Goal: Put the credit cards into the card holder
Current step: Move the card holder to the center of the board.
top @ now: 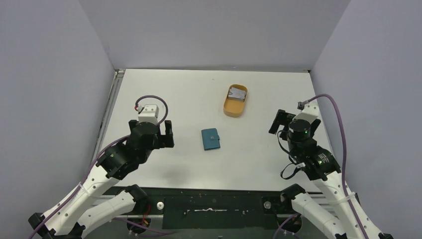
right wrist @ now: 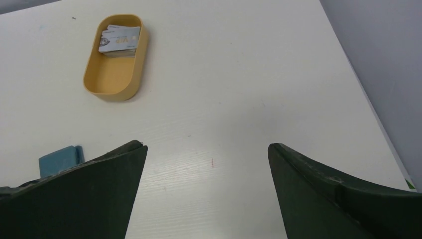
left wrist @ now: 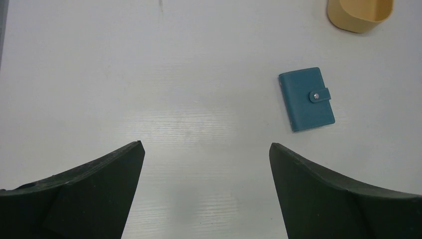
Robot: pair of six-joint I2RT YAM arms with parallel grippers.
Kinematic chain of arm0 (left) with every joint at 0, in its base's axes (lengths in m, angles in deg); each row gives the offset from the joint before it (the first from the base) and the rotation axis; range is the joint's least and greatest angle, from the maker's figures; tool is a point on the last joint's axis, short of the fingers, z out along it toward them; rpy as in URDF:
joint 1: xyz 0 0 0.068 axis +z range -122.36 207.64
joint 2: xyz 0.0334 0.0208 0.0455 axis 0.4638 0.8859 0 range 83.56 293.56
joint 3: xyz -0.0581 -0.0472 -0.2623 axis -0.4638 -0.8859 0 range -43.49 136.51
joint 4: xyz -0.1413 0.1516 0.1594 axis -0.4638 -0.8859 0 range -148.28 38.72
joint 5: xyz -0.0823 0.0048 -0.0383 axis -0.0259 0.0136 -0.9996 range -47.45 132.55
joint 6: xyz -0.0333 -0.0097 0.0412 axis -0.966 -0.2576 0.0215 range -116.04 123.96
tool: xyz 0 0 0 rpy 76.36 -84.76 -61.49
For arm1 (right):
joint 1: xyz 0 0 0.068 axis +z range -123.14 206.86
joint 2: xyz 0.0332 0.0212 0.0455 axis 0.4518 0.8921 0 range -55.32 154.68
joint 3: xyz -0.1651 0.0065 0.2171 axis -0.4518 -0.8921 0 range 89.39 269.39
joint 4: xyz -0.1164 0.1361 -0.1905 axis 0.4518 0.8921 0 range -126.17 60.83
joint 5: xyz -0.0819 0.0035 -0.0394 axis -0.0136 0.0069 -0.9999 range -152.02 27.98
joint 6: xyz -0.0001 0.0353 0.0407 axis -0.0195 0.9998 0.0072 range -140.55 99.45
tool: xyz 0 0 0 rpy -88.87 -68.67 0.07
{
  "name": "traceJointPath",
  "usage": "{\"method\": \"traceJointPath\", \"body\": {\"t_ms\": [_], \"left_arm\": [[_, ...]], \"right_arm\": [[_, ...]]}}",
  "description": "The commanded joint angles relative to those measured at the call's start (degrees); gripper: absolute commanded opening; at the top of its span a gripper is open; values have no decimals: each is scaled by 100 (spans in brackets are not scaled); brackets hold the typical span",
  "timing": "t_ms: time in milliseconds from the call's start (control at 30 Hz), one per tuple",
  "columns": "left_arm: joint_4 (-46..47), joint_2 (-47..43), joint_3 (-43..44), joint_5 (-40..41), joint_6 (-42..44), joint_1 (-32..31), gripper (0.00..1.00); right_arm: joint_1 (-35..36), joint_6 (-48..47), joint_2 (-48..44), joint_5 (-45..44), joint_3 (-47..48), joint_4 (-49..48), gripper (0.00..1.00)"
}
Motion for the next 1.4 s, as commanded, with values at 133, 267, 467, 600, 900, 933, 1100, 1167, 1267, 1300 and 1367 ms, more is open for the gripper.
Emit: {"method": "traceJointPath", "body": {"t_ms": [133,267,467,600,900,933,1100,1167,1267,1300,1367], "left_arm": [[392,-399,-148,178,-41,33,97],[553,-640,-381,50,226,36,97],[646,-759,-499,-17,317,31,97],[603,-559,-447,-224,277,35,97],[273,134,-185,-486,20,37,96],[257,167,-187,-532,-7,44,96],[649,289,-480,-1036,-461,70,95],[1012,512,-585,-1464,-754,83,93],[1427,1153,-501,-1946,-1088,101,86],[1510,1428,-407,-2056,-1150,108,84],[1659,2013,-183,-2263,-1235,135,79]], "right_arm": [[-6,-342,-132,-72,-25,-103,100],[-9,-532,-102,380,65,-12,100],[2,-679,95,1168,317,58,99],[92,-473,440,1637,426,-104,96],[1109,740,1670,1372,10,-1340,92],[1395,870,1894,1142,2,-1521,92],[1951,1448,3036,1015,-8,-2268,90],[2006,1600,3400,1076,-9,-2523,88],[2038,1690,3907,1187,92,-2729,82],[2054,1675,4060,1213,149,-2751,80],[2063,1632,4288,1264,262,-2754,75]]}}
